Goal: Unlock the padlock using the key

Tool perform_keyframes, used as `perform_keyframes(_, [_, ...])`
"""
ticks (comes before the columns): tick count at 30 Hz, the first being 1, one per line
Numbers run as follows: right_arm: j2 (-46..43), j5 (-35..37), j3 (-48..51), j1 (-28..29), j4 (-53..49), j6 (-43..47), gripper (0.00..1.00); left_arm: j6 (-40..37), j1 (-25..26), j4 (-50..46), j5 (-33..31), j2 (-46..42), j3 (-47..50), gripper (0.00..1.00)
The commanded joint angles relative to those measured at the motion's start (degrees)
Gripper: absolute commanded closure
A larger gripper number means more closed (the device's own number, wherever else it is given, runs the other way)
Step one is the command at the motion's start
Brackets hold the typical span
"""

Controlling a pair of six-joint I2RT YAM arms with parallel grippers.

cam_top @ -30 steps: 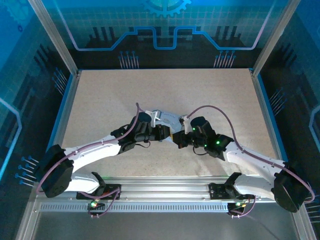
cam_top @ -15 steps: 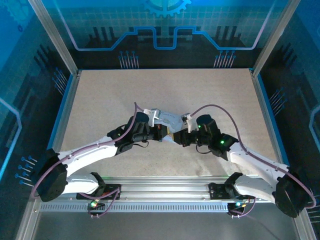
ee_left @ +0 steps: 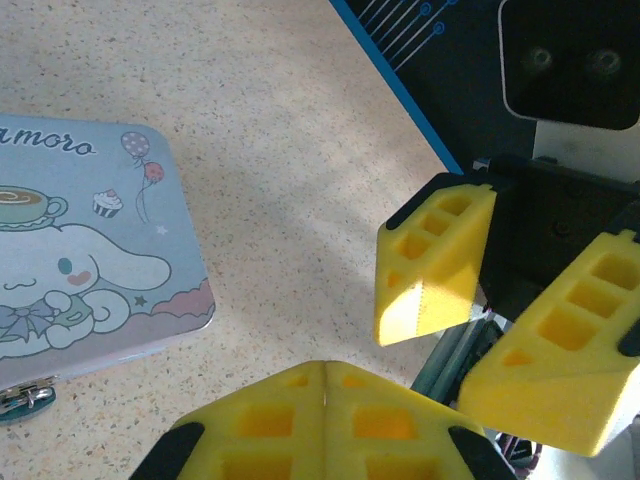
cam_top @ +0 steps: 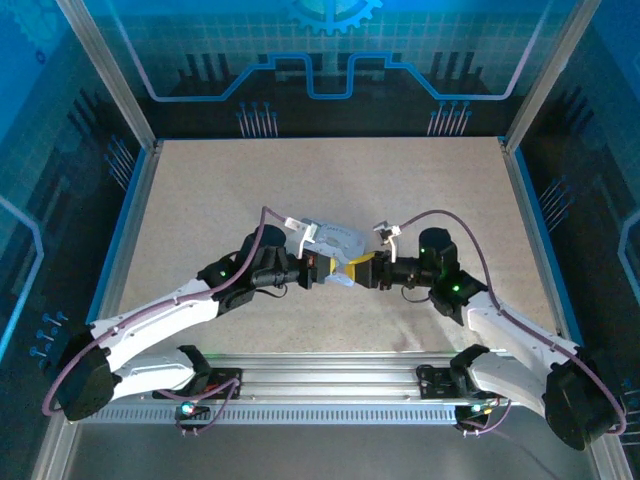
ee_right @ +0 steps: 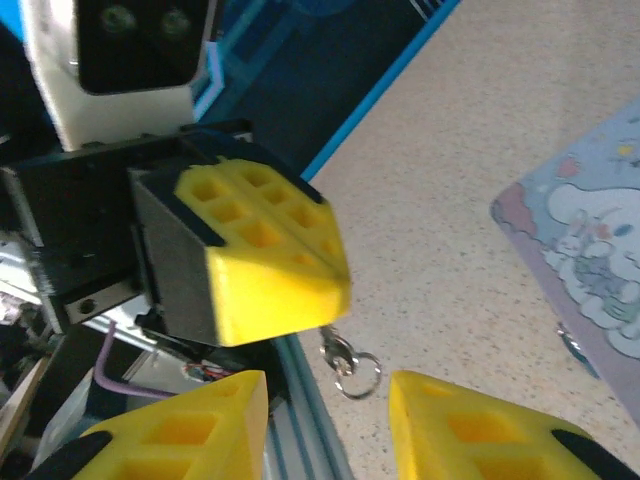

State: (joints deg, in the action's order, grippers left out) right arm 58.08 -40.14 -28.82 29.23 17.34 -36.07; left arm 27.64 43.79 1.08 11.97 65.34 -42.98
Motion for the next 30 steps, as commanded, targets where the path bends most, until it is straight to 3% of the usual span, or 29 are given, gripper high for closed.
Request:
perform_keyframes(1, [1.28,-3.63,0.11,0.41,4.19,-1.21,0.62,-2.26,0.05,-0.72,2.37,-0.92,-1.73,1.00])
perform_keyframes(16, [7.10,-3.30,-1.55,4.71,5.48,-0.94,0.66,-0.83,-0.07,1.03,1.92,-0.51,-1.44,1.00])
perform_keyframes(30, [8.49,-0.83,-1.90,5.13,6.68,-1.81,0.69,-0.52,-0.10,1.58,2.27,-0.09,-1.48,1.00])
